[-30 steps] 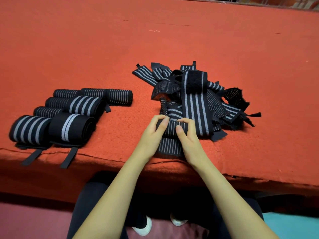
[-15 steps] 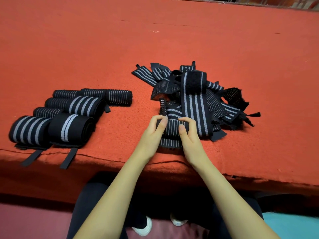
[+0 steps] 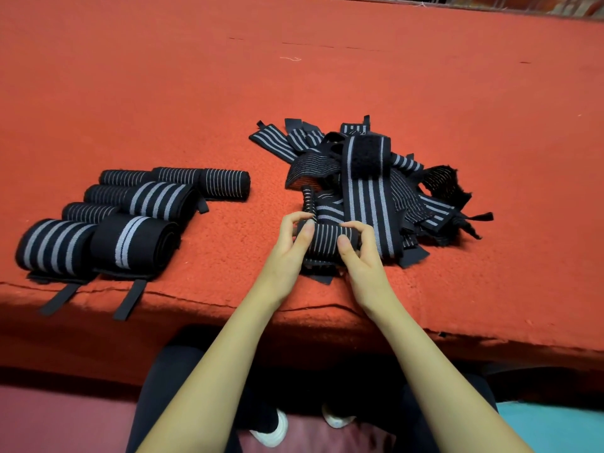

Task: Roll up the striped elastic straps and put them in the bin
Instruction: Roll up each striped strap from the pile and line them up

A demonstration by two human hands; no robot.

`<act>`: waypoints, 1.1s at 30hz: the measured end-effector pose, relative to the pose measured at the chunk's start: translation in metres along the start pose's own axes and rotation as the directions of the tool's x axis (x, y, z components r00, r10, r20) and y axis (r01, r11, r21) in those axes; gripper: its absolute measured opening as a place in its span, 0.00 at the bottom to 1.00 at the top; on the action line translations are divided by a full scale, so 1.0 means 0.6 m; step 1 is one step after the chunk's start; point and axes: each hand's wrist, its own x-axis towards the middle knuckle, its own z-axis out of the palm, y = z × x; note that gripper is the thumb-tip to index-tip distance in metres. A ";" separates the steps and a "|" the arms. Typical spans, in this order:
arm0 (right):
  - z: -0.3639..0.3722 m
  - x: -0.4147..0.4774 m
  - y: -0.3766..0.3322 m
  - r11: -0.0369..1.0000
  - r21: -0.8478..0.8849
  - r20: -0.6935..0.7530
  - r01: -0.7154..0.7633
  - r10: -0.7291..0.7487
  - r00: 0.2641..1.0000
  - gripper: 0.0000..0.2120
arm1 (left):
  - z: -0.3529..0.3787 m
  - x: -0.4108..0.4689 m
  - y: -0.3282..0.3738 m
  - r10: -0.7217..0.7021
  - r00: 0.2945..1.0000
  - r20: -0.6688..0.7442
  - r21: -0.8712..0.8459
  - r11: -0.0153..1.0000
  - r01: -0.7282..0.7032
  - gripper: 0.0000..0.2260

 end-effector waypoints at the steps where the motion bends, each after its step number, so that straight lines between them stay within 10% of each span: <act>1: 0.001 -0.001 -0.002 1.000 0.000 -0.003 0.003 -0.003 1.000 0.12 | 0.001 0.001 0.001 -0.041 0.999 -0.026 -0.003 0.999 0.041 0.06; 15: 0.000 -0.009 -0.015 0.995 -0.069 0.118 0.065 -0.057 0.991 0.18 | -0.004 -0.009 0.008 -0.064 0.998 -0.004 0.001 0.998 0.064 0.02; 20: 0.003 -0.012 -0.019 0.989 -0.140 0.267 0.046 -0.007 0.964 0.16 | -0.064 -0.032 0.024 -0.124 0.982 0.144 0.315 0.946 0.073 0.12; 26: 0.051 0.009 -0.043 0.973 -0.205 0.354 0.105 -0.026 0.935 0.16 | -0.136 -0.028 0.059 0.099 0.953 0.285 0.797 0.528 -0.294 0.23; 33: 0.118 0.059 -0.059 0.834 -0.486 0.496 0.263 0.015 0.868 0.20 | -0.192 -0.011 0.080 0.047 0.966 0.256 0.965 0.054 -0.258 0.18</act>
